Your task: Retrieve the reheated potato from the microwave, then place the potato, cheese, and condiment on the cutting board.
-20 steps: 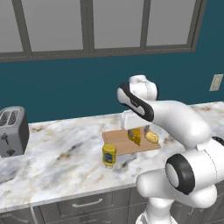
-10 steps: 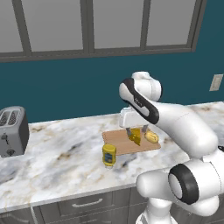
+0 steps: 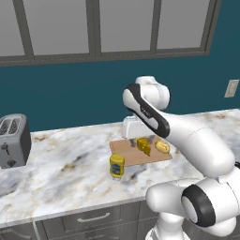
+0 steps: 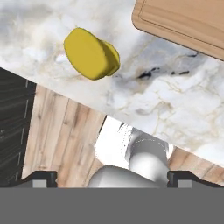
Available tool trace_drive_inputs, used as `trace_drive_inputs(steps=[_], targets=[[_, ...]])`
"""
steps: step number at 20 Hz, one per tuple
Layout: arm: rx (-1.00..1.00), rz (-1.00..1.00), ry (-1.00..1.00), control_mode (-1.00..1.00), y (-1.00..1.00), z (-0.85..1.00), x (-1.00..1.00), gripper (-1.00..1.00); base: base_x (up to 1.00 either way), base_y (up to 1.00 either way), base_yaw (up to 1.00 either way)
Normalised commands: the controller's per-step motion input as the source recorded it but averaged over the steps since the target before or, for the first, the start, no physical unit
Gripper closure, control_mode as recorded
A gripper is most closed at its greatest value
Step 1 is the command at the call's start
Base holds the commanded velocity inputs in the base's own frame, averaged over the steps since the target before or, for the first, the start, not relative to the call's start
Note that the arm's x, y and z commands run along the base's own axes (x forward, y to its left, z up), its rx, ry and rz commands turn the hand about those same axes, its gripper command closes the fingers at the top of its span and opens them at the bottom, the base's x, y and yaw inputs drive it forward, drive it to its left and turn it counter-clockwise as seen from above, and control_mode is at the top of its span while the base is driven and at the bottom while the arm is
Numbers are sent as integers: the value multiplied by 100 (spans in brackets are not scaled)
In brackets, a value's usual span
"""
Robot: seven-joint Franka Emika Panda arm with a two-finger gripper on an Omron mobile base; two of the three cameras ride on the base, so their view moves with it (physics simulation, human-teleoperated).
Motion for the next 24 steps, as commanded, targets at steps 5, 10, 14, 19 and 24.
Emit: trace_drive_inputs(steps=[5,10,14,19,24], targets=[[-5,12,-13,-100,26,0,-5,-100,0,0,0],[-7,6,-20,-100,28,-2,11,-100,0,0,0],[0,0,-2,-100,35,-11,15,-100,0,0,0],[0,0,0,-100,35,-16,11,-100,0,0,0],[0,1,-5,-100,25,-18,13,-100,0,0,0]])
